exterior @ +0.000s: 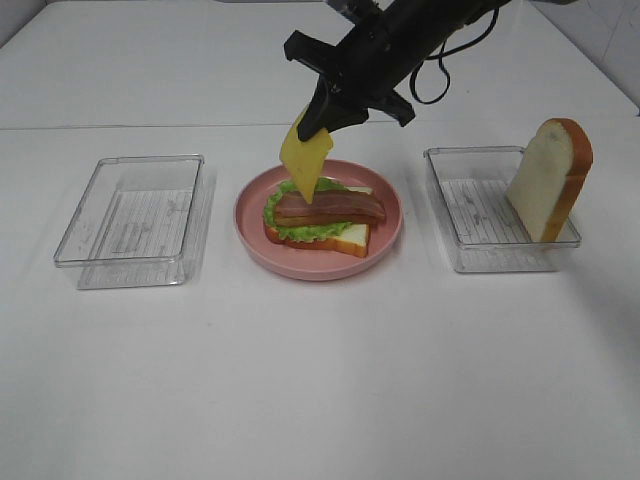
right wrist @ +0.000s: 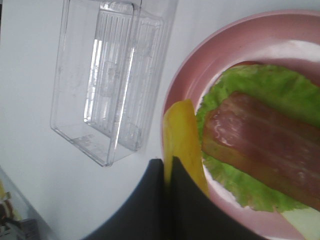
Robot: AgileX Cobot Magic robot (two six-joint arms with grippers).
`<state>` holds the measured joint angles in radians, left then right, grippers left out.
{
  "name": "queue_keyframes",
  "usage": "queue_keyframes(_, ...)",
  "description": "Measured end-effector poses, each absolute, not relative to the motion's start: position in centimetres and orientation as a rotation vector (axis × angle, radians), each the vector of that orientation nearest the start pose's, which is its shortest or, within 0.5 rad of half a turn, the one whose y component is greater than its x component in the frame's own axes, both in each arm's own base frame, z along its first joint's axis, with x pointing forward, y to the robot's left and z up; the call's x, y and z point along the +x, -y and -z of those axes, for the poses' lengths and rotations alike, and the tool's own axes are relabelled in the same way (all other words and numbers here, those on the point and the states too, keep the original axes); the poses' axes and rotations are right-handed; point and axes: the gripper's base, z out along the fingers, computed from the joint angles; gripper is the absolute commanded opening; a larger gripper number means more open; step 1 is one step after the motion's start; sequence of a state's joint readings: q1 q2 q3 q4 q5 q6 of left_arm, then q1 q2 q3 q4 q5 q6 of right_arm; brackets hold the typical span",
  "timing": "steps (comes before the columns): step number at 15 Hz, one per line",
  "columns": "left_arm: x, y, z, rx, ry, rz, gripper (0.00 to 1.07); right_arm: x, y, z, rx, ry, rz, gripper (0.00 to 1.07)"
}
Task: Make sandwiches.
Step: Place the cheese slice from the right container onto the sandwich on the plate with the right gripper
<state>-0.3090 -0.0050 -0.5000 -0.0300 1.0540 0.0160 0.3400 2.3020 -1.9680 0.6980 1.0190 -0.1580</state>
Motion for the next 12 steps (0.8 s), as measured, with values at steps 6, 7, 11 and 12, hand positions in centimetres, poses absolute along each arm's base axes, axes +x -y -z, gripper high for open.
queue_keyframes(6,-0.6,0.1,-27.8,0.331,-2.012,0.22,0.78,45.3,-22.6,-16.7,-0.28,-2.748,-1.194,0.0)
queue_keyframes(7,-0.6,0.1,-27.8,0.331,-2.012,0.22,0.78,45.4,-22.4,-16.3,-0.293,-2.758,-1.161,0.0)
queue_keyframes(11,-0.6,0.1,-27.8,0.331,-2.012,0.22,0.78,45.7,-21.4,-15.3,-0.286,-2.82,-0.934,0.0)
queue_keyframes(12,-0.6,0.1,-27.8,0.331,-2.012,0.22,0.78,45.8,-21.1,-15.1,-0.292,-2.835,-0.877,0.0)
